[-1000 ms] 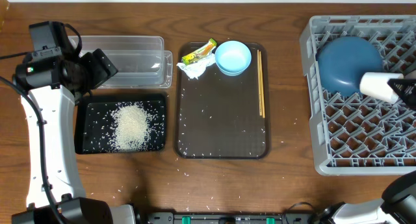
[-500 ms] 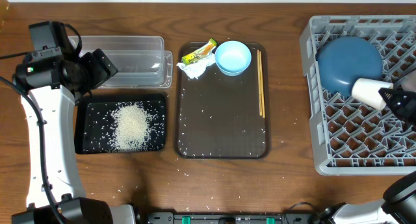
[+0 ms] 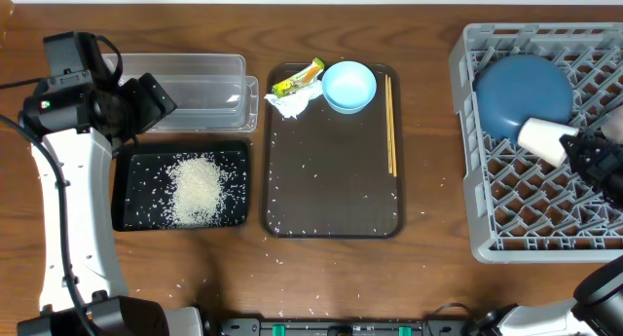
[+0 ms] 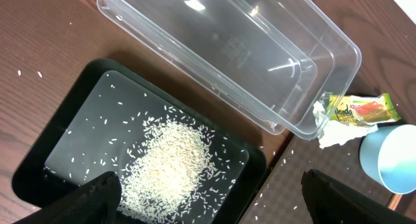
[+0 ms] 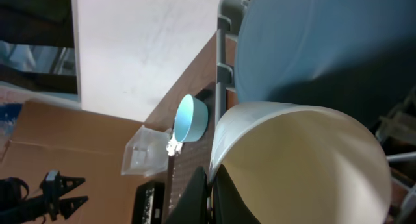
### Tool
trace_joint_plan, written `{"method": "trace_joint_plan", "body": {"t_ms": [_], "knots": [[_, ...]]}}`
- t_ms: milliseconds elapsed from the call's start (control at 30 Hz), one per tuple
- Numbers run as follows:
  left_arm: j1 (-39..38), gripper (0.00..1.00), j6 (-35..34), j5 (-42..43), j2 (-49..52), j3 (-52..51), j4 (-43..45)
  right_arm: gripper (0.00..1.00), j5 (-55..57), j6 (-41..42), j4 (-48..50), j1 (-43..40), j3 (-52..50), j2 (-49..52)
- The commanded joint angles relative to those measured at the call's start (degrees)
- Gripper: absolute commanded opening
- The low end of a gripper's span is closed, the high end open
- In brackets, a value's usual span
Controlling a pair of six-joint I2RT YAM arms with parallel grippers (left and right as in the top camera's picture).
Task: Sort waste into correct bins and load items into the dishwasher rack
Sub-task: 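Carry the white cup right and lower it into the rack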
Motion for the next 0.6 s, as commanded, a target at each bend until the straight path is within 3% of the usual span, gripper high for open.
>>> {"method": "trace_joint_plan", "body": {"t_ms": [0, 200, 367, 567], "knots": [[0.2, 0.92, 0.3, -0.3, 0.0, 1.3, -0.2, 0.01, -1.2, 0.8, 0.7, -0.2, -0.5, 2.4], [0.2, 0.92, 0.3, -0.3, 0.0, 1.3, -0.2, 0.01, 0.7, 1.6, 1.3, -0.3, -0.5, 6.5], [0.2, 0.92, 0.3, -0.3, 0.0, 1.3, -0.2, 0.01, 10.2, 5.8, -0.1, -1.5, -0.5, 6.4], [0.2, 0.92, 0.3, -0.3, 0.0, 1.3, -0.2, 0.01, 12.9, 6.0, -3.1, -5.2, -0.5, 5.3]]}}
